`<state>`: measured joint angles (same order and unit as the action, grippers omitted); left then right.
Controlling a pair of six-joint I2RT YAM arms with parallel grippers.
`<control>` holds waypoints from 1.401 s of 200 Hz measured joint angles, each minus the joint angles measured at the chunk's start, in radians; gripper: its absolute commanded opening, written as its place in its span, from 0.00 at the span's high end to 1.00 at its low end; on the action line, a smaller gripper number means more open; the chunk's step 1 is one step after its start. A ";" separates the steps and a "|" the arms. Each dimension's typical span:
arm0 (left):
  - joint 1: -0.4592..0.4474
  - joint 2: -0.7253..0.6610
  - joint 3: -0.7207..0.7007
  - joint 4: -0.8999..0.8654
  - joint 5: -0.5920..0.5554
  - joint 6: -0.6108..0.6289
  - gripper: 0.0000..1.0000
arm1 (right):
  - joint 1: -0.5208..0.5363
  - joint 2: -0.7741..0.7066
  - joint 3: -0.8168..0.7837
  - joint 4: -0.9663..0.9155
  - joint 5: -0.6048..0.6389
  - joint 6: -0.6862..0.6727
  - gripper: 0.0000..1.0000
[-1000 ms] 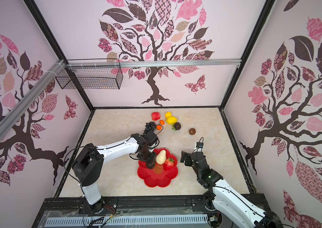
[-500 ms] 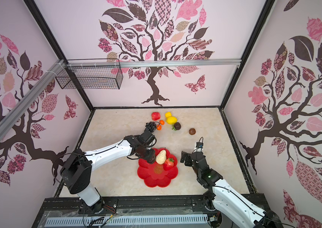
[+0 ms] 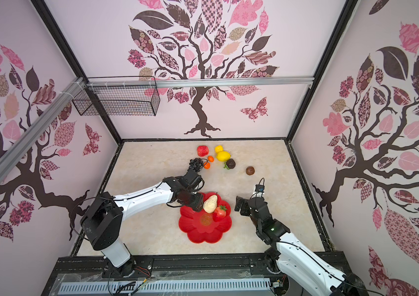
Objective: Arrange fruit in a fruit bowl
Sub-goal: Place the fruit in the fruit bowl.
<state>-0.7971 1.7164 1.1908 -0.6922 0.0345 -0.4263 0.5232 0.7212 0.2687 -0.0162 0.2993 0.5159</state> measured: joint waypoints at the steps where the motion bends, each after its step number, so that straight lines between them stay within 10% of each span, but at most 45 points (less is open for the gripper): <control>1: 0.000 0.000 0.000 0.001 0.000 -0.001 0.42 | 0.000 0.000 0.000 0.000 0.000 0.000 0.00; 188: 0.000 -0.056 -0.046 0.030 0.000 -0.002 0.36 | 0.000 0.002 0.000 -0.002 -0.001 0.000 0.00; 280: 0.031 -0.653 -0.400 0.278 -0.234 -0.019 0.29 | 0.000 0.279 0.317 -0.078 -0.026 -0.044 0.00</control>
<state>-0.7666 1.0637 0.7910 -0.4145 -0.1993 -0.4458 0.5232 1.0004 0.5854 -0.0944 0.2733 0.4721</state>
